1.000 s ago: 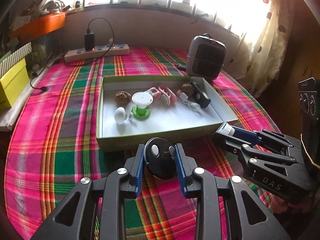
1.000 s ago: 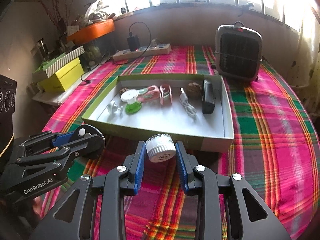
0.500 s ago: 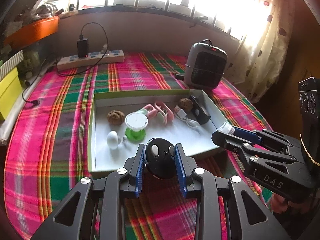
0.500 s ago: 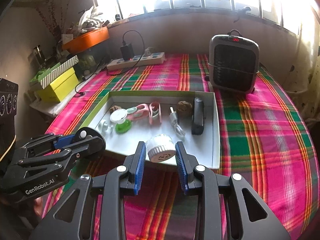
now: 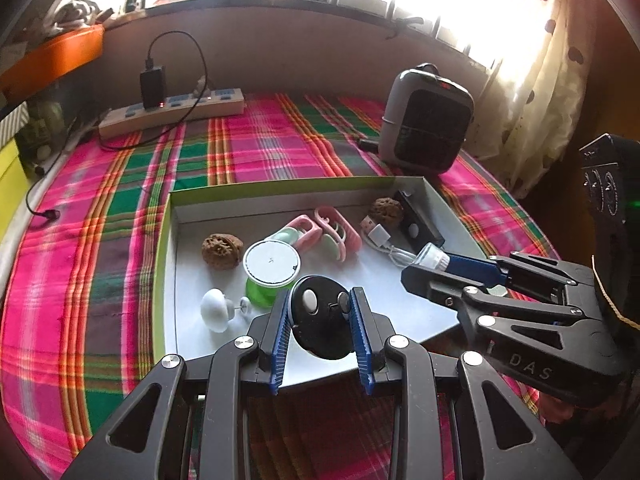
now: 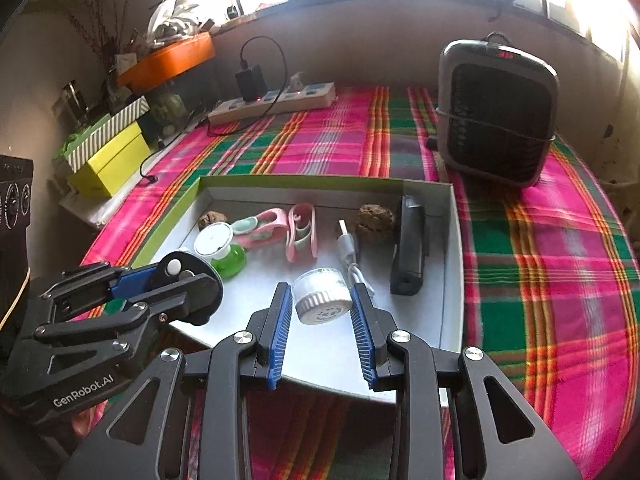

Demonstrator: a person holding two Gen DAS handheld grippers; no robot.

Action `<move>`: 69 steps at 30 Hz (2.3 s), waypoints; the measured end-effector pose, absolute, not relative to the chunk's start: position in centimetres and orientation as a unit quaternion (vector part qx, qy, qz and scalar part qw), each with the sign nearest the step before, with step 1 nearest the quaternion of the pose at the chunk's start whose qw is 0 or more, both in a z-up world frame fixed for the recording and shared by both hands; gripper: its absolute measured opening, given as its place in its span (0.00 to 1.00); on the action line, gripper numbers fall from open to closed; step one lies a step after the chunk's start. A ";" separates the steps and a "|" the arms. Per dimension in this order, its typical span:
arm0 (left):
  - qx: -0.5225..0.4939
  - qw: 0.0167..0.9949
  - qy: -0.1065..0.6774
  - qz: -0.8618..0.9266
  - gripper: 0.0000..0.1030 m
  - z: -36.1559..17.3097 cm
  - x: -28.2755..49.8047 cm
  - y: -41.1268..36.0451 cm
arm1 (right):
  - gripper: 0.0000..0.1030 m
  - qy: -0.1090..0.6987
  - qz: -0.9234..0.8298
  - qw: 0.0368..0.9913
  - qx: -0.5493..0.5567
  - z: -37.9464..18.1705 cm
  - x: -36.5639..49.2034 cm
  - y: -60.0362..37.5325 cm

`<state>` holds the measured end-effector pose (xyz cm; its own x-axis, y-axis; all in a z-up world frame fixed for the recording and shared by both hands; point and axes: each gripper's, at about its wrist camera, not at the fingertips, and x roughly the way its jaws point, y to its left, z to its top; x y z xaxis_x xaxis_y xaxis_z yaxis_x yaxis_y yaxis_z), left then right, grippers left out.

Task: Organize objects
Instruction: 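Carry the black disc with the left tool while the right tool carries the white item into the tray, then lower both held items into the tray and open both tools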

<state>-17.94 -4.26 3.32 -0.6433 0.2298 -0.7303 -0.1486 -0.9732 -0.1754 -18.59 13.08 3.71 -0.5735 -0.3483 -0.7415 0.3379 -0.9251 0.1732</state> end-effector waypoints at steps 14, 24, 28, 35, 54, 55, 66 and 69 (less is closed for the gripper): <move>-0.428 0.106 -0.038 0.897 0.26 1.8 -19.7 -3.6 | 0.31 0.027 -0.880 0.183 0.438 2.3 -20.4 12.7; -0.434 0.102 -0.036 0.894 0.26 1.3 -20.1 -3.6 | 0.31 0.060 -0.883 0.172 0.432 2.0 -20.6 12.1; -0.435 0.101 -0.036 0.894 0.26 1.3 -20.1 -3.6 | 0.31 0.067 -0.882 0.170 0.434 1.9 -20.6 12.0; -0.434 0.099 -0.037 0.895 0.26 1.3 -20.1 -3.6 | 0.31 0.069 -0.881 0.168 0.436 1.9 -20.5 11.9; -0.437 0.090 -0.043 0.894 0.31 1.3 -20.0 -4.0 | 0.35 0.062 -0.881 0.166 0.438 2.1 -20.5 12.1; -0.436 0.090 -0.044 0.894 0.31 1.3 -19.9 -4.0 | 0.39 0.060 -0.882 0.164 0.438 2.2 -20.5 12.1; -0.422 0.074 -0.041 0.903 0.31 2.2 -18.8 -4.1 | 0.40 0.041 -0.887 0.161 0.432 2.6 -20.0 12.5; -0.422 0.073 -0.041 0.903 0.31 2.3 -18.7 -4.1 | 0.40 0.041 -0.888 0.160 0.430 2.7 -19.8 12.5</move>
<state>-18.73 -4.13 2.29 -0.6327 0.1673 -0.7561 -0.0975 -0.9858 -0.1365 -19.83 12.53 2.70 -0.5789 -0.2491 -0.7764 0.3199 -0.9452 0.0648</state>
